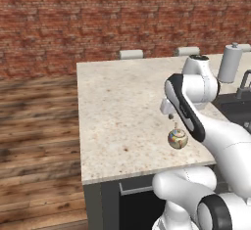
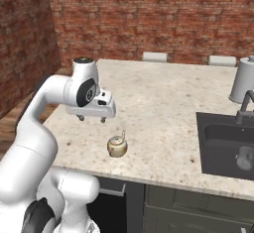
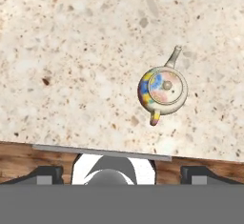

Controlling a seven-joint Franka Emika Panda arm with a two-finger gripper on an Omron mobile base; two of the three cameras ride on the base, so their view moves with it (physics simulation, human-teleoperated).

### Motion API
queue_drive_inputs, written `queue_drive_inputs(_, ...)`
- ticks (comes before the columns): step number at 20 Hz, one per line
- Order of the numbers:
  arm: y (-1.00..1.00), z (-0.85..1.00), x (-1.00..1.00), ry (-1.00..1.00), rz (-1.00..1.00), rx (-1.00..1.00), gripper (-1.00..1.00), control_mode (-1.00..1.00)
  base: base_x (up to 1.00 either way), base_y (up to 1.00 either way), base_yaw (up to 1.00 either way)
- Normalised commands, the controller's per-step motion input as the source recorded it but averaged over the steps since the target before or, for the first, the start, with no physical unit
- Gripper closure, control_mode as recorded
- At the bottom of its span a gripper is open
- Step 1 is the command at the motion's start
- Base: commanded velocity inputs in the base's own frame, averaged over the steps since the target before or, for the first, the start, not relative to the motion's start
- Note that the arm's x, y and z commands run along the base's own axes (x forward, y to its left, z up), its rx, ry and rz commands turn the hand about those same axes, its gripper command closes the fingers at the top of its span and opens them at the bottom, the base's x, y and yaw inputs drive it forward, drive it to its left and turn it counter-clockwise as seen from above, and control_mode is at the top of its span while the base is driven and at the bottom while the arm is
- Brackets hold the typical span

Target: Pick the teapot and jug and place them in the sink. Then turn on the water.

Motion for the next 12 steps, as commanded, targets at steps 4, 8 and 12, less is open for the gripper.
queue_drive_inputs(4, -0.41, -0.59, -0.08, 0.01, -0.15, 0.0, -1.0, -1.0, 0.0, 0.0, 0.0)
queue_drive_inputs(8, -0.45, -0.51, 0.0, 0.0, -0.15, 0.0, -1.0, -1.0, 0.0, 0.0, 0.0)
queue_drive_inputs(12, -0.31, -0.45, 0.03, 0.0, -0.14, 0.0, -1.0, -1.0, 0.0, 0.0, 0.0)
